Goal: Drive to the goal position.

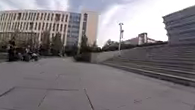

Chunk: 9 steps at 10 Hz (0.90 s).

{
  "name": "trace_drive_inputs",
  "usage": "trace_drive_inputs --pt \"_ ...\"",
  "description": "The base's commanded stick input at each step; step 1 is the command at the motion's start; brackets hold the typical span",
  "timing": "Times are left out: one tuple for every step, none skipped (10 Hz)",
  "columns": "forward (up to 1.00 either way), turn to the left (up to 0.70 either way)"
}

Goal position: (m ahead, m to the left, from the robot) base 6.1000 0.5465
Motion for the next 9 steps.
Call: trace_drive_inputs --pt "0.85 0.0" --pt "0.85 0.0" --pt "0.85 0.0" --pt "0.85 0.04" --pt "0.85 0.22" --pt "0.85 0.34" --pt "0.85 0.24" --pt "0.85 0.0" --pt "0.85 0.0"
